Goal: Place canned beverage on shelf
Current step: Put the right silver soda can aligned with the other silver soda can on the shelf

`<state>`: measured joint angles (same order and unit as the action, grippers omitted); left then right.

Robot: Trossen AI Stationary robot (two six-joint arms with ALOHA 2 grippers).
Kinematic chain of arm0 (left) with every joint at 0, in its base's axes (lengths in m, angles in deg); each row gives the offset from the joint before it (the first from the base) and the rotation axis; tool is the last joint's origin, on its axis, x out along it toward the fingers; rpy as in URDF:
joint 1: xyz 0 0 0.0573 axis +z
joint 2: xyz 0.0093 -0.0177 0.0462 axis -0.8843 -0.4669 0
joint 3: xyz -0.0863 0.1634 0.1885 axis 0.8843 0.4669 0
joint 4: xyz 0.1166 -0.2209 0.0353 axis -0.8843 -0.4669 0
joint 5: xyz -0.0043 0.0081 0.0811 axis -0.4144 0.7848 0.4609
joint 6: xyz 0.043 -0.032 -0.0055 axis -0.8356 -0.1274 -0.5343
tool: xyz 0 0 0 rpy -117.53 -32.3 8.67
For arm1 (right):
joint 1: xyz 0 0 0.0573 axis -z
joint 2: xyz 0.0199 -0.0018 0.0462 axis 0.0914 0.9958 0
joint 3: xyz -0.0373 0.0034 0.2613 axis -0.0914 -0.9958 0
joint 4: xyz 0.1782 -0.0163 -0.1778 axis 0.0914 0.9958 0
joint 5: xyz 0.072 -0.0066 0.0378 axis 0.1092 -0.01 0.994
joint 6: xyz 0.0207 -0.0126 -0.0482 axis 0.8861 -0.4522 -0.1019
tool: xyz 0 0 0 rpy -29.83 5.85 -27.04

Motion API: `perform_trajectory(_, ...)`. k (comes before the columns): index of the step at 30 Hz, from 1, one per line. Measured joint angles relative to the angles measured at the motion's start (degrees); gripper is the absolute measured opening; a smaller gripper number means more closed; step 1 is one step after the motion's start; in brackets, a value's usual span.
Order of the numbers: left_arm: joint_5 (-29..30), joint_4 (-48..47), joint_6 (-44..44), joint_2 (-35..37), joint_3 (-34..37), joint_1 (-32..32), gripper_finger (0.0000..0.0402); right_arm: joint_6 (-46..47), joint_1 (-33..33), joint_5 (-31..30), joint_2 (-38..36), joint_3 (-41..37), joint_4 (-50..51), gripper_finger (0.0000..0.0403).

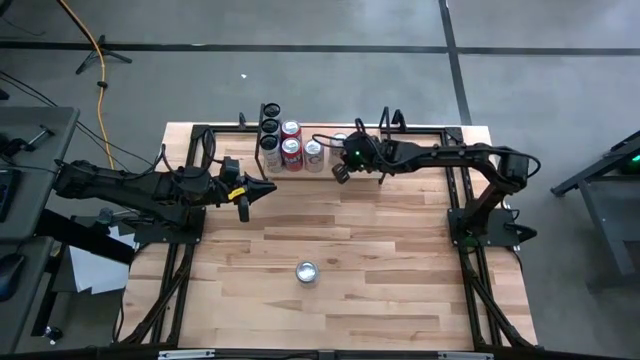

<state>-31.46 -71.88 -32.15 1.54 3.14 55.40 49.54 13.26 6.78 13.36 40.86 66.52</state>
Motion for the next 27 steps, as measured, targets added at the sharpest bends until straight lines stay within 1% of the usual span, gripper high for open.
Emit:
perform_trajectory(12, 0.11, 0.02, -0.04, 0.00, 0.00, 0.00, 0.0003, -3.09, 3.36, 0.35, 0.10, 0.00, -1.20, 0.0000)
perform_trajectory(17, 0.13, 0.00, -0.06, 0.00, 0.00, 0.00, 0.0003, -7.00, 4.74, 0.36, 0.10, 0.00, -1.57, 0.0000)
perform_trajectory(27, 0.13, 0.00, -0.05, 0.00, 0.01, 0.00, 0.0003, -10.46, 6.94, 0.32, 0.10, 0.00, -4.53, 0.0000)
